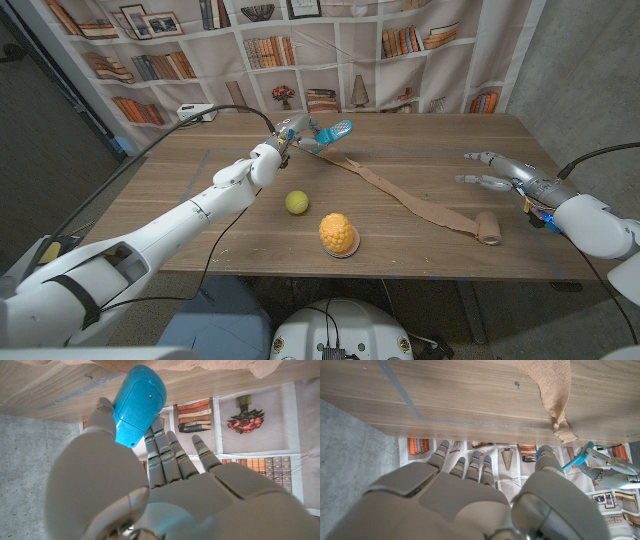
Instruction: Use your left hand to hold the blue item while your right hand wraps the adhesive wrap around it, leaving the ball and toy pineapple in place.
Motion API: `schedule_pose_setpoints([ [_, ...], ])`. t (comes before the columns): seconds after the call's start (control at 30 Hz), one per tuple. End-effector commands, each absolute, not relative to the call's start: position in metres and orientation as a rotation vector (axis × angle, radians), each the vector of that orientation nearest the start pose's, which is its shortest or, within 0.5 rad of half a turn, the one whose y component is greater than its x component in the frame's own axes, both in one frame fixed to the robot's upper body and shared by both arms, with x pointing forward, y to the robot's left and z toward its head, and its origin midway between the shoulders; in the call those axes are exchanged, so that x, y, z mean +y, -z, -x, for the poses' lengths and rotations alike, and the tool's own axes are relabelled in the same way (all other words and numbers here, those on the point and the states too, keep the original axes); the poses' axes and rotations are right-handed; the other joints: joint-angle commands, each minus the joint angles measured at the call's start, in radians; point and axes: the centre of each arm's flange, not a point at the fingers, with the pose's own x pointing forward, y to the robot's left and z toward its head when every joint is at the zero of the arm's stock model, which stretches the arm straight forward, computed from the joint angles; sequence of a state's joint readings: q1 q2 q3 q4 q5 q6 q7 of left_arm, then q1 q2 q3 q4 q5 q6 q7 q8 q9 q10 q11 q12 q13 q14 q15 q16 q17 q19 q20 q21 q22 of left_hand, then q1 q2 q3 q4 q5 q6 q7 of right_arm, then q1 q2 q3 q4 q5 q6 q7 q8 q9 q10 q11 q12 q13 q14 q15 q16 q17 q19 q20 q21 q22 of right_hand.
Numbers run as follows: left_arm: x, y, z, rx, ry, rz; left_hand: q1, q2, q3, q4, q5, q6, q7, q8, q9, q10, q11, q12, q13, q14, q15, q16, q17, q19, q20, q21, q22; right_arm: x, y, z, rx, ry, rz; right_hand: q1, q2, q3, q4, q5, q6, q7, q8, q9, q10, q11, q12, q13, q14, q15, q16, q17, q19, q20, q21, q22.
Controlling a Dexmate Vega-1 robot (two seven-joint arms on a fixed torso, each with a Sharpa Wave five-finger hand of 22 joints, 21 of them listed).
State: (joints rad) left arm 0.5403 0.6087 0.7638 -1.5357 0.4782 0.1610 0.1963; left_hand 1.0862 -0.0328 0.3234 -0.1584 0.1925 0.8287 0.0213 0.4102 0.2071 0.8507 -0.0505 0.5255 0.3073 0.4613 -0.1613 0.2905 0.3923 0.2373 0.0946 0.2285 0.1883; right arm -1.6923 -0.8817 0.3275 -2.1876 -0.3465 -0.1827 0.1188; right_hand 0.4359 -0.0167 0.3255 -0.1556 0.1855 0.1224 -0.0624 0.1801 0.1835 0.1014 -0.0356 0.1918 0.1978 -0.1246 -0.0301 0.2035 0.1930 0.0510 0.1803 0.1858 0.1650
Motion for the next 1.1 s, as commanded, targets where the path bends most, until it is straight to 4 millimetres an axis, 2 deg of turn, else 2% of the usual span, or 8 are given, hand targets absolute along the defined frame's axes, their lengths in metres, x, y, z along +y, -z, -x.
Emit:
schedule_pose_setpoints([
  [0.03,0.1603,-0.0735,-0.6440,-0.778,-0.072,-1.272,0.157,0.162,-0.003,-0.002,0.006,0.173,-0.163,0.140,0.001,0.156,-0.154,0.002,0.206,0.070,-0.071,-0.007,0.004,-0.004,0.003,-0.002,0.005,-0.3862,0.0355,-0.4458,-0.335,0.081,1.350,0.006,-0.007,0.000,-0.001,0.005,-0.018,0.002,-0.004,0.005,-0.010,0.003,-0.002,0.004,-0.010,-0.006,-0.001,0.003,-0.007,0.002,-0.002,0.004],
  [0.27,0.1614,-0.0732,-0.6434,-0.777,-0.074,-1.274,0.158,0.164,-0.004,-0.002,0.006,0.174,-0.162,0.141,0.001,0.157,-0.154,0.003,0.207,0.069,-0.072,-0.008,0.005,-0.004,0.003,-0.002,0.005,-0.3859,0.0371,-0.4438,-0.306,0.071,1.391,0.014,-0.017,-0.001,-0.005,0.008,-0.044,-0.004,-0.005,0.005,-0.029,-0.004,-0.006,0.004,-0.020,-0.005,-0.004,0.003,-0.016,0.006,-0.004,0.004],
  [0.77,0.1626,-0.0722,-0.6450,-0.772,-0.072,-1.273,0.159,0.164,-0.007,-0.002,0.006,0.173,-0.163,0.140,0.000,0.157,-0.154,0.002,0.207,0.069,-0.071,-0.011,0.009,-0.004,0.002,-0.001,0.005,-0.3891,0.0404,-0.4386,-0.226,0.021,1.460,0.024,-0.021,-0.001,-0.006,0.012,-0.046,-0.003,0.001,0.005,-0.039,-0.007,-0.005,0.004,-0.024,-0.003,-0.004,0.003,-0.021,0.007,-0.005,0.004],
  [0.87,0.1626,-0.0721,-0.6453,-0.772,-0.074,-1.271,0.159,0.165,-0.007,-0.001,0.006,0.173,-0.162,0.140,0.000,0.157,-0.154,0.002,0.207,0.070,-0.071,-0.011,0.010,-0.004,0.003,-0.001,0.005,-0.3884,0.0411,-0.4388,-0.209,0.012,1.477,0.030,-0.023,0.000,-0.006,0.014,-0.058,-0.001,0.000,0.006,-0.054,0.002,-0.008,0.004,-0.035,0.009,-0.007,0.003,-0.027,0.008,-0.006,0.004],
  [0.93,0.1624,-0.0717,-0.6455,-0.771,-0.072,-1.274,0.159,0.165,-0.007,-0.001,0.006,0.174,-0.163,0.141,0.000,0.156,-0.154,0.002,0.207,0.070,-0.072,-0.011,0.011,-0.003,0.002,-0.001,0.005,-0.3881,0.0420,-0.4395,-0.196,0.001,1.482,0.041,-0.025,0.000,-0.004,0.017,-0.092,0.003,-0.003,0.006,-0.107,0.031,-0.014,0.005,-0.045,0.019,-0.007,0.004,-0.040,0.010,-0.006,0.004],
  [1.1,0.1626,-0.0702,-0.6464,-0.763,-0.069,-1.275,0.159,0.165,-0.008,-0.001,0.006,0.174,-0.164,0.141,0.000,0.157,-0.154,0.002,0.208,0.070,-0.071,-0.013,0.012,-0.004,0.003,-0.001,0.005,-0.3887,0.0434,-0.4401,-0.168,-0.014,1.507,0.045,-0.025,0.000,-0.002,0.018,-0.112,0.000,-0.004,0.006,-0.123,0.036,-0.012,0.005,-0.059,0.027,-0.010,0.005,-0.053,0.014,-0.009,0.004],
])
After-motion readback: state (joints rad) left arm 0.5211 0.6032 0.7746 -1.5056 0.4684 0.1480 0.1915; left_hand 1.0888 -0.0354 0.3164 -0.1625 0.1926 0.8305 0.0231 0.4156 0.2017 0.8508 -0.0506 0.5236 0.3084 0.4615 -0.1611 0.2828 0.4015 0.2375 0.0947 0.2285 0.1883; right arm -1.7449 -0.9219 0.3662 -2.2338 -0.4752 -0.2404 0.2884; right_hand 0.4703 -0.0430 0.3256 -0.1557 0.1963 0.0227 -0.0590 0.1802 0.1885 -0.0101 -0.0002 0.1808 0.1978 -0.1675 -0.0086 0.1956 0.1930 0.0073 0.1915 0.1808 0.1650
